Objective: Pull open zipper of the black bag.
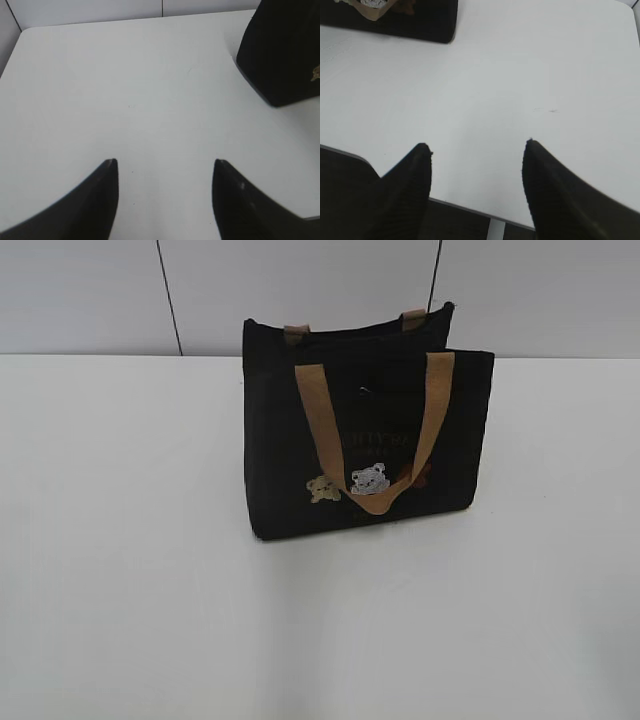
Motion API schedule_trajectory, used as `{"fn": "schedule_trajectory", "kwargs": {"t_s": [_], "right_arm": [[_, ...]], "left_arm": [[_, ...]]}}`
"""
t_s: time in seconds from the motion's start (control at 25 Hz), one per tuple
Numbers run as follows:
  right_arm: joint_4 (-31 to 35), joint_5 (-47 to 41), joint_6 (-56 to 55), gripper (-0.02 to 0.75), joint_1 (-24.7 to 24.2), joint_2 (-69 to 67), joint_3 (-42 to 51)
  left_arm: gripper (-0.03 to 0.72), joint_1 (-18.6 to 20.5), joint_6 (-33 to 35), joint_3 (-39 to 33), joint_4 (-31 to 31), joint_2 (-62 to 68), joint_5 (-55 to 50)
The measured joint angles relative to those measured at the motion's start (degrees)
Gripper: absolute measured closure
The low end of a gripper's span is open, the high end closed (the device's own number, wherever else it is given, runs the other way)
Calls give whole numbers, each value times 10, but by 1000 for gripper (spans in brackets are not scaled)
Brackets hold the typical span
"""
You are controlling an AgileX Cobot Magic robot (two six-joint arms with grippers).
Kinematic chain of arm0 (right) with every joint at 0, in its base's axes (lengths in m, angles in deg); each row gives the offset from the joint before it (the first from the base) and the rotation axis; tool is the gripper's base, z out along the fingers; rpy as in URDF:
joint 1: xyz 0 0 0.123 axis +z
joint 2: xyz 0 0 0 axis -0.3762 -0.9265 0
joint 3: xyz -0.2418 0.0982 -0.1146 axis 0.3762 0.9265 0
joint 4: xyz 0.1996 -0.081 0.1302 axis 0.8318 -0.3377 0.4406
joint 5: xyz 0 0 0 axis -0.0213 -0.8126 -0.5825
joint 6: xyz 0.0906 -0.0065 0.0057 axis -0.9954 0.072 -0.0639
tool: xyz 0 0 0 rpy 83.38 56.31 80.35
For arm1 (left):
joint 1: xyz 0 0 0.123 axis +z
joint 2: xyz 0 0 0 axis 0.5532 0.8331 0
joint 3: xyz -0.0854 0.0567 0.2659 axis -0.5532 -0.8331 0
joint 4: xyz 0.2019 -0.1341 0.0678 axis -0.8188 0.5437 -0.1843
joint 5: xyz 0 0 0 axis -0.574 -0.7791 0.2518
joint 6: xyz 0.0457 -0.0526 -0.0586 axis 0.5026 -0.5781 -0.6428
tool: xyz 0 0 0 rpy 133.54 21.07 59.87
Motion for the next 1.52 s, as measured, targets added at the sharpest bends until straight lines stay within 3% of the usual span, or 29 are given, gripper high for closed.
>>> {"fn": "schedule_trajectory", "kwargs": {"t_s": [0.56, 0.92, 1.52], "right_arm": [[6, 10, -2, 324, 1, 0, 2], [11, 11, -2, 324, 2, 0, 2], [23, 11, -21, 324, 2, 0, 2]], "left_arm": [[249, 1, 0, 0, 0, 0, 0], [272, 63, 0, 0, -1, 0, 0], [312, 66, 0, 0, -2, 0, 0]]}}
